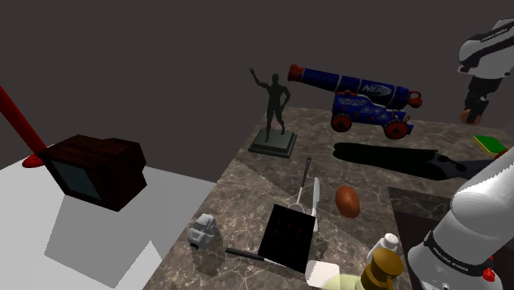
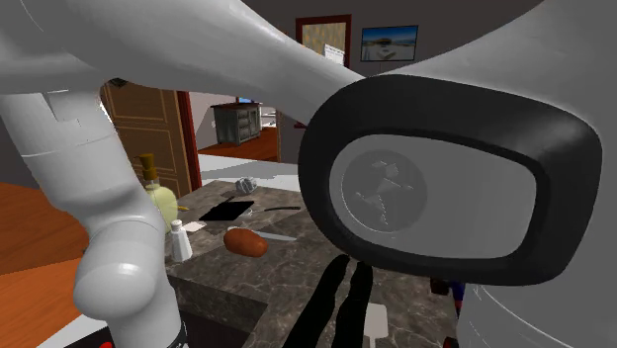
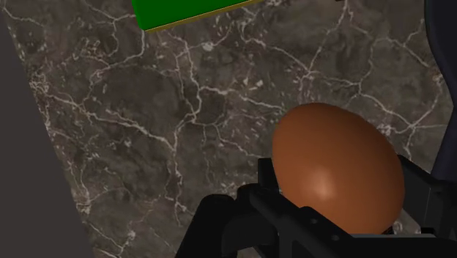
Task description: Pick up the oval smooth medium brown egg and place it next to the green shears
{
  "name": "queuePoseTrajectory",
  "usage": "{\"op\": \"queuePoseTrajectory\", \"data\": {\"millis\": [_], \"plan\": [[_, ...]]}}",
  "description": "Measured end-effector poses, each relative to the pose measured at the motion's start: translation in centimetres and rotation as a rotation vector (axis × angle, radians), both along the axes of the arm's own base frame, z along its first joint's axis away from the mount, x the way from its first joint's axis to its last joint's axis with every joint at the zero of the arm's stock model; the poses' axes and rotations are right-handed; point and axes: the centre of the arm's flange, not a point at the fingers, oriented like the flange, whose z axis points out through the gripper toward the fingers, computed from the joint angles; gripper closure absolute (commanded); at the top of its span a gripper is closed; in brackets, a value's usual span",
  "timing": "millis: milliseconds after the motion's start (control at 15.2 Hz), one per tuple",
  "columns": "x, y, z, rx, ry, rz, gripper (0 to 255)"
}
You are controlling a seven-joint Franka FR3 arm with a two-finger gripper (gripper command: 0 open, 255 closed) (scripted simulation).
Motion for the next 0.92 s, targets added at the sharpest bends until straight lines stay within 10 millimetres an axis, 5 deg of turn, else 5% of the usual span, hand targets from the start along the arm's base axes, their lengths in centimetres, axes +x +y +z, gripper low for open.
{"op": "queuePoseTrajectory", "data": {"millis": [330,924], "plan": [[-1.3,-2.0,-1.5,-0.002,0.000,0.004,255],[-1.3,-2.1,-6.2,-0.002,0.000,0.005,255]]}}
